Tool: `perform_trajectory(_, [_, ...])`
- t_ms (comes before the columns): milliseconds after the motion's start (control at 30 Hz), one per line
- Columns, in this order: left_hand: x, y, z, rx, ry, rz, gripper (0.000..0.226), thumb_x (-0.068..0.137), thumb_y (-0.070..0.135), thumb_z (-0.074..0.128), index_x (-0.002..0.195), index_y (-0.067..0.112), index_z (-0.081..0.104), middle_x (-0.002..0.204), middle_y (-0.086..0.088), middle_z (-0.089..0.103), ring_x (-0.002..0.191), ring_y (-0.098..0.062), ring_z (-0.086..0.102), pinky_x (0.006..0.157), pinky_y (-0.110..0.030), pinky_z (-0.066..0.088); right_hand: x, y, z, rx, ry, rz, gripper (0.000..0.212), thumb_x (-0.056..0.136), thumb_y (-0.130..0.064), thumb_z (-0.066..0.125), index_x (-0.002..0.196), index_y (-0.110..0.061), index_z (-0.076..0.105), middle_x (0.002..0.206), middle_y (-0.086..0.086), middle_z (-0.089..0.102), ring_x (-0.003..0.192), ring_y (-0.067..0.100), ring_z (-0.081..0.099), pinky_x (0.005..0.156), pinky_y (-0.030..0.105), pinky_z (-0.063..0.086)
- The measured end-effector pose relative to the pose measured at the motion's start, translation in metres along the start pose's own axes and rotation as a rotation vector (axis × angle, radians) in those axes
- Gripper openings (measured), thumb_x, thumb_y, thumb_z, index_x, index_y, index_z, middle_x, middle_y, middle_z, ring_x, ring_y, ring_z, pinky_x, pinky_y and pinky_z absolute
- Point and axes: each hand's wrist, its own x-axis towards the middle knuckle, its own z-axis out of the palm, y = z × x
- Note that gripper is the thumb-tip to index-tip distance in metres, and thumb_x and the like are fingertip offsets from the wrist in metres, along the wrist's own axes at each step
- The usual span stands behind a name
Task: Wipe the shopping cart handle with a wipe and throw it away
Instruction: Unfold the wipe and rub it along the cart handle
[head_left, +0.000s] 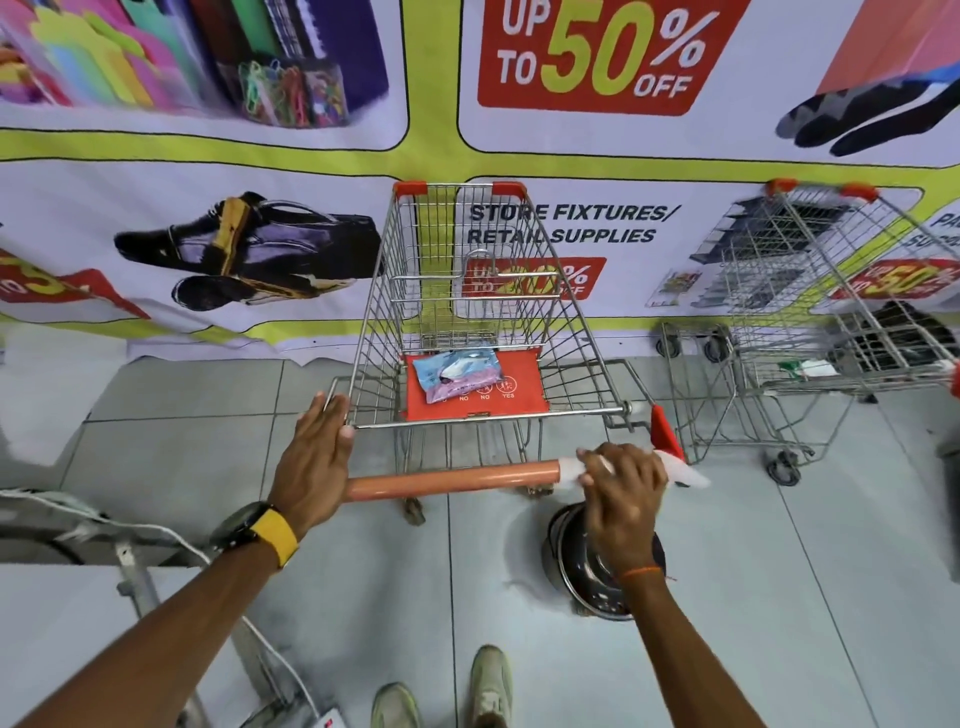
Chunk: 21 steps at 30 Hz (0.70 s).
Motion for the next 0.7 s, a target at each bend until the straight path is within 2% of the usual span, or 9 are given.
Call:
perform_trajectory(100, [0.001, 0.004, 0.002, 0.012, 0.002, 0.002, 0.062, 0.095, 0.044, 0.019, 0.146, 0.01, 0.033, 0.156, -0.006, 0.03, 0.148, -0.018, 0.013, 0.121, -0.036, 0.009, -0.01, -0.039, 0.023, 0.009, 0.001, -0.017, 0.026, 0.092, -0.025, 0.057, 0.112, -0.023, 0.074, 0.111, 0.009, 0.07, 0.11, 0.032, 0.054, 0.1, 0.054, 0.036])
perform_trajectory(200, [0.003, 0.0, 0.001, 0.02, 0.006, 0.015, 0.061, 0.096, 0.042, 0.02, 0.146, 0.011, 0.033, 0.156, -0.006, 0.031, 0.147, -0.018, 0.014, 0.121, -0.038, 0.011, -0.017, -0.108, 0.06, 0.051, -0.078, -0.147, 0.021, 0.097, -0.032, 0.059, 0.112, -0.03, 0.074, 0.111, 0.005, 0.072, 0.107, 0.029, 0.055, 0.097, 0.044, 0.035])
perform_trajectory(300, [0.001, -0.004, 0.0, -0.002, 0.012, 0.019, 0.061, 0.095, 0.043, 0.021, 0.146, 0.012, 0.033, 0.156, -0.006, 0.031, 0.145, -0.012, 0.013, 0.12, -0.043, 0.017, -0.025, -0.175, 0.09, 0.126, -0.048, -0.236, 0.018, 0.097, -0.025, 0.066, 0.114, -0.03, 0.072, 0.11, 0.003, 0.072, 0.1, 0.028, 0.06, 0.094, 0.043, 0.039])
perform_trajectory(367, [0.001, -0.007, 0.0, -0.02, 0.011, 0.016, 0.066, 0.094, 0.051, 0.017, 0.146, 0.014, 0.034, 0.156, -0.002, 0.031, 0.145, -0.011, 0.013, 0.119, -0.041, 0.02, -0.026, -0.195, 0.096, 0.125, -0.048, -0.263, 0.021, 0.097, -0.023, 0.066, 0.117, -0.029, 0.07, 0.111, 0.003, 0.072, 0.101, 0.026, 0.063, 0.095, 0.042, 0.043])
perform_trajectory(467, [0.002, -0.01, -0.002, -0.072, 0.017, 0.018, 0.083, 0.088, 0.07, 0.009, 0.146, 0.017, 0.036, 0.153, 0.006, 0.03, 0.145, -0.011, 0.015, 0.117, -0.035, 0.018, -0.02, -0.167, 0.088, 0.098, -0.05, -0.363, 0.027, 0.097, -0.018, 0.065, 0.123, -0.026, 0.066, 0.114, 0.005, 0.071, 0.1, 0.027, 0.064, 0.092, 0.041, 0.046])
perform_trajectory(567, [0.002, -0.004, -0.002, -0.078, 0.029, -0.003, 0.071, 0.092, 0.058, 0.015, 0.145, 0.017, 0.037, 0.154, 0.002, 0.032, 0.145, -0.011, 0.016, 0.117, -0.033, 0.016, -0.012, -0.099, 0.06, 0.051, -0.087, -0.327, 0.035, 0.094, -0.016, 0.069, 0.126, -0.026, 0.064, 0.116, 0.007, 0.071, 0.101, 0.029, 0.064, 0.092, 0.043, 0.042])
perform_trajectory(633, [0.002, -0.002, -0.001, -0.078, 0.03, -0.016, 0.063, 0.095, 0.048, 0.019, 0.146, 0.016, 0.036, 0.155, -0.002, 0.032, 0.145, -0.013, 0.016, 0.117, -0.034, 0.016, -0.006, -0.049, 0.03, 0.006, -0.114, -0.271, 0.027, 0.097, -0.018, 0.063, 0.124, -0.023, 0.067, 0.116, 0.009, 0.071, 0.104, 0.03, 0.061, 0.091, 0.044, 0.04])
perform_trajectory(700, [0.003, -0.002, -0.003, -0.075, 0.027, -0.012, 0.065, 0.095, 0.051, 0.017, 0.146, 0.016, 0.035, 0.155, -0.001, 0.031, 0.143, -0.008, 0.014, 0.116, -0.031, 0.015, 0.0, -0.006, 0.003, -0.04, -0.074, -0.246, 0.026, 0.098, -0.015, 0.058, 0.122, -0.019, 0.067, 0.111, 0.012, 0.07, 0.101, 0.031, 0.06, 0.086, 0.045, 0.038])
